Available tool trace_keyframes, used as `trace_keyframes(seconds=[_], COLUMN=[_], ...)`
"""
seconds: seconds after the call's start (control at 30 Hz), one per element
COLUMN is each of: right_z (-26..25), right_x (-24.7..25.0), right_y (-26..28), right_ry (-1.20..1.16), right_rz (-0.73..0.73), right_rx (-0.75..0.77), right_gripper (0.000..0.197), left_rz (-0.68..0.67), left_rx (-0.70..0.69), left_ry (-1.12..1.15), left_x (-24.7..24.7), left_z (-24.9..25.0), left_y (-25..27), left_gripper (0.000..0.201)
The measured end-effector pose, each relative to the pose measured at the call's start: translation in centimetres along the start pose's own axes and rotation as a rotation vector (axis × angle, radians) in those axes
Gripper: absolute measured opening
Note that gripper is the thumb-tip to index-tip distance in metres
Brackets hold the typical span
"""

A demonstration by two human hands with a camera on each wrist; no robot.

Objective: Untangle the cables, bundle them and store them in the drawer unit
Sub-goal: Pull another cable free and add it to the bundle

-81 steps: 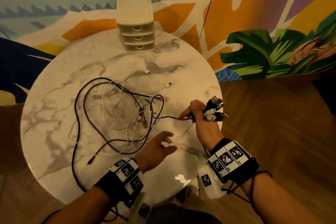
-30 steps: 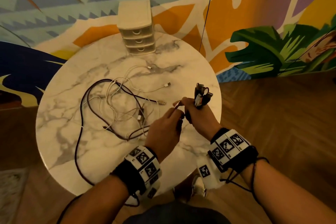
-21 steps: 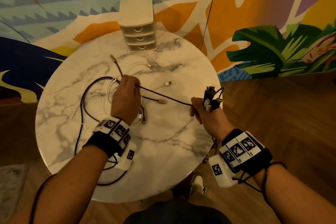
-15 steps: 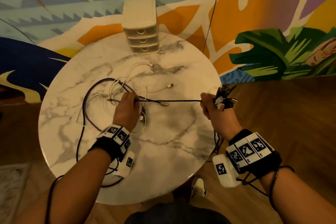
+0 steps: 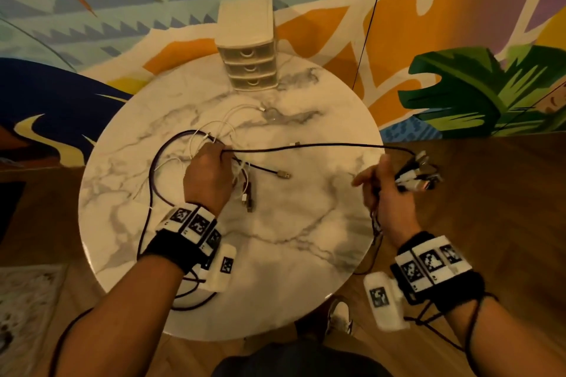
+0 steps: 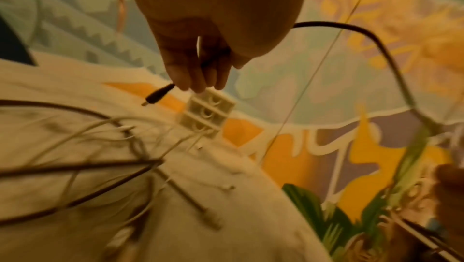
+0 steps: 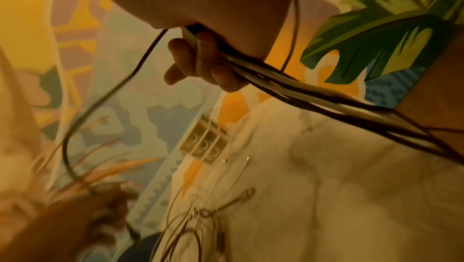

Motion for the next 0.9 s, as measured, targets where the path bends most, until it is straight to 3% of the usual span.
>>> trace_keyframes(seconds=[0.07, 0.13, 0.2, 0.3, 0.47, 0.6, 0.7, 0.77, 0.83, 0.87, 0.9], right_z=[0.6, 1.3, 2.1, 2.8, 2.7, 2.5, 1.8, 1.3, 1.2, 1.1, 1.0], right_x=[-2.4, -4.6, -6.0, -6.1, -5.7, -5.5, -4.0, -2.5, -1.3, -1.0, -0.9], right_y=[1.3, 2.3, 2.5, 2.4, 3.2, 2.2, 1.3, 0.8, 0.3, 0.3, 0.3], right_ry=[-0.009, 0.003, 0.038, 0.081, 0.094, 0.119, 0.008, -0.019, -0.028, -0.030, -0.029], right_rz=[-0.156, -0.296, -0.377, -0.412, -0.502, -0.385, -0.237, -0.144, -0.093, -0.084, -0.088], right_rx=[-0.034, -0.089, -0.148, -0.189, -0.123, -0.097, -0.053, -0.047, -0.051, -0.055, -0.050], right_gripper=[0.062, 0.060, 0.052, 0.039, 0.031, 0.039, 0.040, 0.041, 0.042, 0.042, 0.042], left_rz=[-0.036, -0.166, -0.259, -0.308, -0.373, -0.417, -0.453, -0.297, -0.071, -0.029, -0.071], left_rx=[-0.074, -0.234, -0.357, -0.354, -0.354, -0.382, -0.203, -0.073, -0.054, -0.094, -0.126], left_ry=[-0.151, -0.442, -0.565, -0.635, -0.678, -0.506, -0.420, -0.328, -0.127, -0.064, -0.041], left_x=[0.4, -1.4, -3.4, -4.8, -6.5, -7.7, -7.1, -4.2, -0.5, 0.4, 0.6], left_z=[3.6, 6.2, 7.2, 6.6, 5.6, 5.5, 0.9, -1.8, -2.0, -1.0, 0.4], left_y=[2.1, 5.1, 7.5, 8.4, 9.2, 10.2, 6.5, 2.4, -0.3, -0.4, 0.2], left_gripper=[0.027, 0.026, 0.022, 0.019, 0.020, 0.019, 0.024, 0.021, 0.018, 0.019, 0.019])
Point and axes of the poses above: each hand's wrist, its own y-axis away from the middle knuckle, its own x-axis out of the back of the hand, z = x × y, the point moved 5 cm from there along -y, towards the middle knuckle, and after that the axes turned 8 degrees about x, right-handed, at the moved point
